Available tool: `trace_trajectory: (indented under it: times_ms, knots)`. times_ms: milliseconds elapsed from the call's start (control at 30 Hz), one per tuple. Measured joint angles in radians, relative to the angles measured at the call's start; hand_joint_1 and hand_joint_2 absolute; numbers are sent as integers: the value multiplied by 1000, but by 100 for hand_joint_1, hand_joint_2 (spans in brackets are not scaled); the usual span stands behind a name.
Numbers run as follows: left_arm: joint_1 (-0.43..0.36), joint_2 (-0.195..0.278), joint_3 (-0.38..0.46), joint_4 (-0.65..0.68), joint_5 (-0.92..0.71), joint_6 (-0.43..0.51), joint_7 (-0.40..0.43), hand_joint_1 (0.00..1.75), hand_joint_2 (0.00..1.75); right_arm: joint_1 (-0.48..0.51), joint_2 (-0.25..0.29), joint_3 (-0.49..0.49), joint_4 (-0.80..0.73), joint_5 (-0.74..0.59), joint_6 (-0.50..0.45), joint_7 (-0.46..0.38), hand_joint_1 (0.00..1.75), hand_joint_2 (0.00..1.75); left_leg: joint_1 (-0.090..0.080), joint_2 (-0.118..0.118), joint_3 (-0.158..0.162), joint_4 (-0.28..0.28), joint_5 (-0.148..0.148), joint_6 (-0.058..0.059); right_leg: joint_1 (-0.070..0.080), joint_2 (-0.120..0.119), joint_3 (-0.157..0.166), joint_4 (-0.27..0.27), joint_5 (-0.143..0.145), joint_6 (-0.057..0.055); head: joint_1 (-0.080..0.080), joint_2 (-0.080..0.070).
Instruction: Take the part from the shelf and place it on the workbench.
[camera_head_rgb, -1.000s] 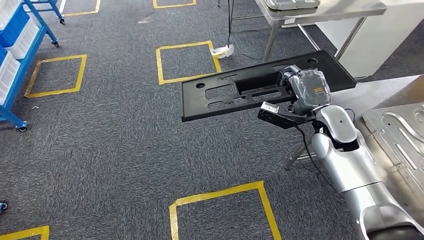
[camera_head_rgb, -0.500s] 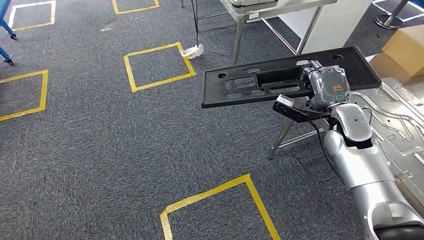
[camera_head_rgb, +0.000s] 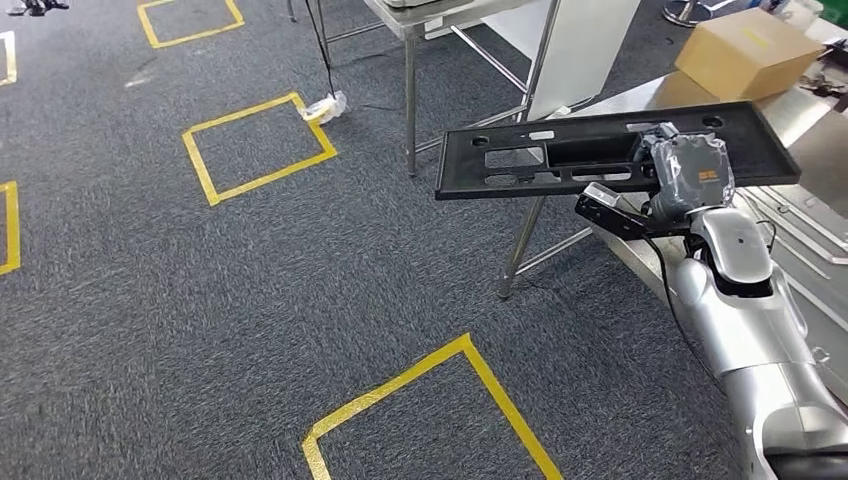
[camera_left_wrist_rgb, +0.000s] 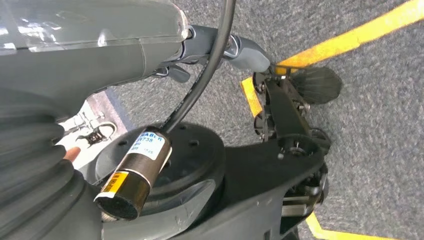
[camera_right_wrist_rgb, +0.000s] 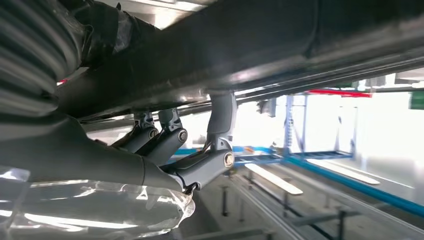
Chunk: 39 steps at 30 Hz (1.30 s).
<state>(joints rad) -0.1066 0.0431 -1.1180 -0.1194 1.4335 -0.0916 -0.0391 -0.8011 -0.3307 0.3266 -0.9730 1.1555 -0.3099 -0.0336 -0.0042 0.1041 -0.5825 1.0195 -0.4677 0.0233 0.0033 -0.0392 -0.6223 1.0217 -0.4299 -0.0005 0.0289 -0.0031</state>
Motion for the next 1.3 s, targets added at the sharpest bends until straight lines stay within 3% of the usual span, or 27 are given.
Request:
trace_trajectory:
  times_ms: [67, 133, 200, 233, 267, 300, 367, 433, 500, 533, 567, 633, 700, 733, 767, 800, 867, 933, 1033, 1100, 1167, 1233, 1267, 1300]
  knots:
    - [-2, 0, -1, 0, 2, -1, 0, 0, 175, -1, -2, -2, 6, 0, 0, 0, 175, 175, 2, -29, -11, 35, -26, -11, -8, 19, 5, -8, 5, -9, -1, 0]
    - [-1, 1, -3, 0, 5, -2, 1, 0, 175, -3, -2, -3, 11, 1, -1, 1, 175, 175, 7, -80, -63, 149, -87, -19, -12, 38, 8, -11, 7, -17, -1, 0]
    - [2, 1, -5, 0, 7, -3, 1, 0, 175, -2, 0, -3, 16, 1, 0, 1, 175, 175, 8, -96, -129, 280, -136, -23, -12, 62, 8, -9, 6, -20, -1, 0]
    - [3, 1, -6, 0, 7, -3, 2, 0, 175, -1, 1, -3, 19, 1, 0, 1, 175, 175, 8, -98, -145, 306, -134, -23, -12, 74, 8, -7, 6, -20, -1, 0]
    - [3, 1, -6, 0, 8, -2, 2, 0, 175, -1, 1, -3, 21, 1, 0, 0, 175, 175, 8, -100, -140, 288, -110, -22, -12, 88, 8, -5, 5, -19, -1, 0]
    - [3, 1, -7, 0, 8, -2, 2, 0, 175, -1, 2, -3, 22, 1, 0, 0, 175, 175, 9, -105, -116, 231, -71, -20, -13, 101, 8, -2, 3, -17, -1, 0]
    - [4, 3, -7, 0, 9, -2, 4, 0, 175, -2, 1, -5, 24, 1, -1, 0, 175, 175, 13, -143, -51, 85, -3, -14, -14, 126, 5, 6, -1, -10, -1, 0]
    - [4, 5, -8, 0, 11, -2, 6, 0, 175, -3, 1, -7, 29, 0, -2, 1, 175, 175, 14, -174, -20, 17, 14, -8, -17, 147, -3, 11, -1, 1, -1, 0]
    - [3, 4, -8, 0, 15, -1, 9, 0, 175, -4, -2, -11, 38, -3, -4, 0, 175, 175, 12, -161, -16, 10, 14, 2, -22, 170, -10, 8, 4, 16, -1, 0]
    - [2, 4, -9, 0, 17, -2, 10, 0, 175, -4, -5, -15, 43, -5, -4, 0, 175, 175, 12, -150, -14, 4, 17, 9, -21, 162, -13, 11, 1, 21, 0, 0]
    - [1, 4, -9, 0, 19, -2, 11, 0, 175, -6, -8, -22, 50, -7, -5, 0, 175, 175, 13, -138, -11, -3, 21, 17, -20, 140, -22, 27, -11, 26, 2, 0]
    - [1, 4, -10, 0, 22, -3, 11, 0, 175, -14, -13, -36, 67, -12, -8, 0, 175, 175, 13, -116, -8, -12, 24, 27, -17, 76, -68, 121, -63, 31, 5, 0]
    - [4, 6, -12, 0, 24, -4, 11, 0, 175, -20, -13, -47, 85, -18, -10, -1, 175, 175, 11, -94, -8, -12, 22, 30, -19, 48, -132, 253, -115, 36, 7, 0]
    - [4, 7, -13, 0, 24, -4, 12, 0, 175, -20, -13, -50, 94, -20, -11, -1, 175, 175, 11, -82, -7, -11, 20, 30, -19, 45, -151, 289, -120, 37, 7, 0]
    - [4, 7, -14, 0, 25, -4, 12, 0, 175, -20, -14, -53, 103, -21, -12, -3, 175, 175, 11, -70, -6, -10, 18, 30, -20, 43, -150, 287, -106, 38, 7, 0]
    - [4, 7, -15, 0, 26, -4, 14, 0, 175, -20, -14, -56, 111, -22, -14, -5, 175, 175, 11, -59, -5, -9, 15, 29, -20, 37, -128, 242, -76, 38, 7, 0]
    - [3, 7, -16, 0, 29, -6, 17, 0, 175, -26, -16, -67, 127, -24, -22, -10, 175, 175, 7, -38, -1, -4, 7, 23, -12, -6, -53, 97, -15, 31, 7, 0]
    - [3, 7, -16, 0, 35, -11, 21, 0, 175, -38, -16, -80, 145, -26, -31, -15, 175, 175, 0, -19, 2, 0, 0, 15, -1, -39, -12, 12, 6, 19, 6, 0]
    - [2, 8, -17, 0, 41, -18, 24, 0, 175, -47, -17, -97, 171, -29, -36, -18, 175, 175, -4, 4, 8, 2, -11, 2, -1, -11, -10, 3, 4, 4, 6, 0]
    - [0, 9, -17, 0, 42, -20, 25, 0, 175, -51, -18, -104, 183, -30, -36, -18, 175, 175, 1, -33, -7, 46, -43, -9, -9, 10, -7, -1, 7, -7, 5, 0]
    - [1, 10, -17, 0, 42, -20, 27, 0, 175, -56, -15, -106, 193, -31, -37, -19, 175, 175, 6, -82, -66, 171, -106, -16, -12, 34, -6, -1, 8, -15, 5, 0]
    - [3, 10, -17, 0, 42, -21, 28, 0, 175, -56, -11, -106, 203, -32, -37, -20, 175, 175, 7, -96, -132, 293, -143, -18, -11, 61, -6, 1, 7, -17, 5, 0]
    - [3, 10, -17, 0, 42, -21, 28, 0, 175, -55, -10, -106, 208, -33, -37, -20, 175, 175, 7, -97, -143, 306, -132, -17, -11, 75, -6, 2, 7, -18, 5, 0]
    - [3, 10, -17, 0, 42, -20, 28, 0, 175, -55, -9, -106, 212, -33, -37, -20, 175, 175, 7, -100, -135, 275, -100, -15, -10, 89, -5, 4, 6, -17, 5, 0]
